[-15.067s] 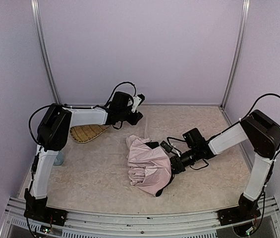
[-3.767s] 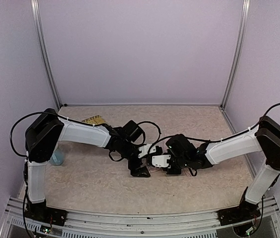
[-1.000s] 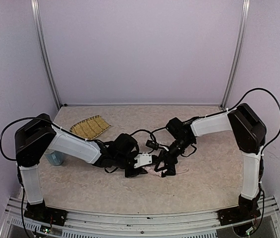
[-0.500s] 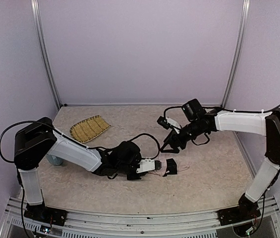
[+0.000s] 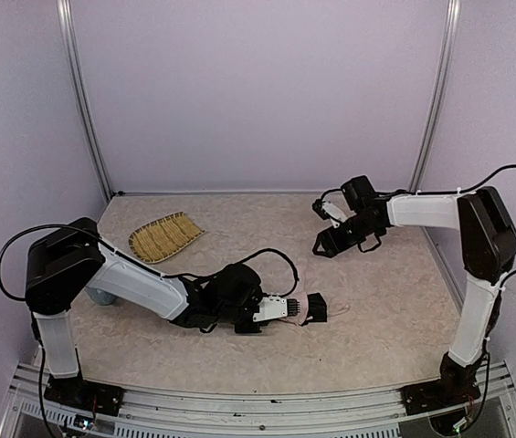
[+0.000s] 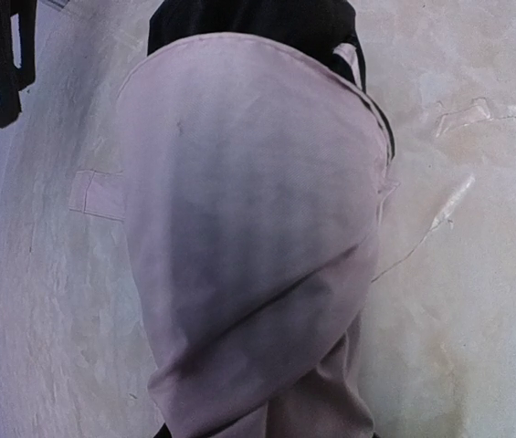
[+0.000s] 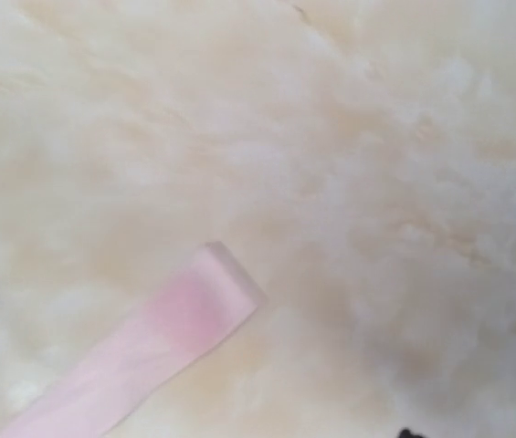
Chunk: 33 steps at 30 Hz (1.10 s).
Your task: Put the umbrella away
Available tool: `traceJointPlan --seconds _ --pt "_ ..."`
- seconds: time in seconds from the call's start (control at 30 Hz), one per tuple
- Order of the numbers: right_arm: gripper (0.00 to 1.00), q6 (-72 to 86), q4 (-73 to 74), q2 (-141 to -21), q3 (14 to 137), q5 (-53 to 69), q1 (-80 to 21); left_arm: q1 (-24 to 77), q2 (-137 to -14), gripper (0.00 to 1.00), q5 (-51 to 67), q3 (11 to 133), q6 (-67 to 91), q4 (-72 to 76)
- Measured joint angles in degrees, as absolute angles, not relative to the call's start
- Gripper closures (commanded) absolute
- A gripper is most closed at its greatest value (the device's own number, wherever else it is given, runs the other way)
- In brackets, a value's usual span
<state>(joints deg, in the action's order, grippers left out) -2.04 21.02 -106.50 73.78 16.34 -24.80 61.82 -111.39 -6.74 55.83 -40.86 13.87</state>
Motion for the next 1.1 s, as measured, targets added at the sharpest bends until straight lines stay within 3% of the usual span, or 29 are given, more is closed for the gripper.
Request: traceJointPlan --seconds 0.2,0.43,0.63,0.8,0.83,1.1 --pt "0.35 -6.24 24.82 -118.85 85.41 9.28 -27.31 61.82 -111.39 1.00 -6.76 55.83 -40.82 13.85" --pt "0.39 -10.31 27.83 -122.69 87.61 6.55 -32.77 61.82 -111.39 1.00 -6.72 55.86 -40.80 13.76" --pt "0.57 -11.81 29.47 -123.11 88.23 6.22 -33.28 61.82 -111.39 1.00 -6.72 55.96 -40.80 13.52" --pt "0.96 -12.25 30.02 -123.00 88.14 7.77 -33.80 61.82 -111.39 1.00 -6.74 56.07 -40.77 13.34" --pt "1.00 -11.68 30.22 -122.89 88.01 8.25 -33.98 61.80 -111.39 1.00 -6.74 56.12 -40.77 13.23" --pt "1.00 -11.03 31.90 -122.45 88.25 13.17 -33.47 61.47 -111.33 1.00 -5.56 56.66 -40.36 12.03"
